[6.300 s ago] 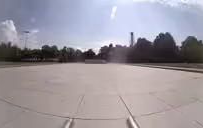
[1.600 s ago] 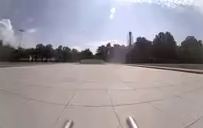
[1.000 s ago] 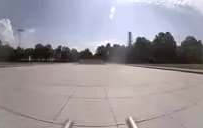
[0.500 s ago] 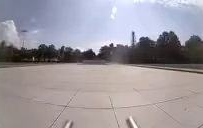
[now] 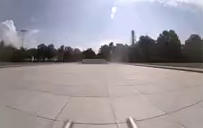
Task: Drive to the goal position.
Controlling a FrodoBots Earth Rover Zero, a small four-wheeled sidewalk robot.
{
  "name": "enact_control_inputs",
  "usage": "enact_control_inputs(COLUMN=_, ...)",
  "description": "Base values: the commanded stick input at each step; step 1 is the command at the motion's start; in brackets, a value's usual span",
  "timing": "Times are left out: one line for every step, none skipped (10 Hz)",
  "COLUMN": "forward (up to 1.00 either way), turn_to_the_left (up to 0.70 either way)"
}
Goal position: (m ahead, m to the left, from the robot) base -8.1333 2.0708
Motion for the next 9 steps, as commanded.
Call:
enact_control_inputs(forward=0.70, turn_to_the_left=0.00)
enact_control_inputs(forward=0.70, turn_to_the_left=0.00)
enact_control_inputs(forward=0.70, turn_to_the_left=0.00)
enact_control_inputs(forward=0.70, turn_to_the_left=0.00)
enact_control_inputs(forward=0.70, turn_to_the_left=0.00)
enact_control_inputs(forward=0.70, turn_to_the_left=0.00)
enact_control_inputs(forward=0.70, turn_to_the_left=0.00)
enact_control_inputs(forward=0.70, turn_to_the_left=0.00)
enact_control_inputs(forward=0.70, turn_to_the_left=0.00)
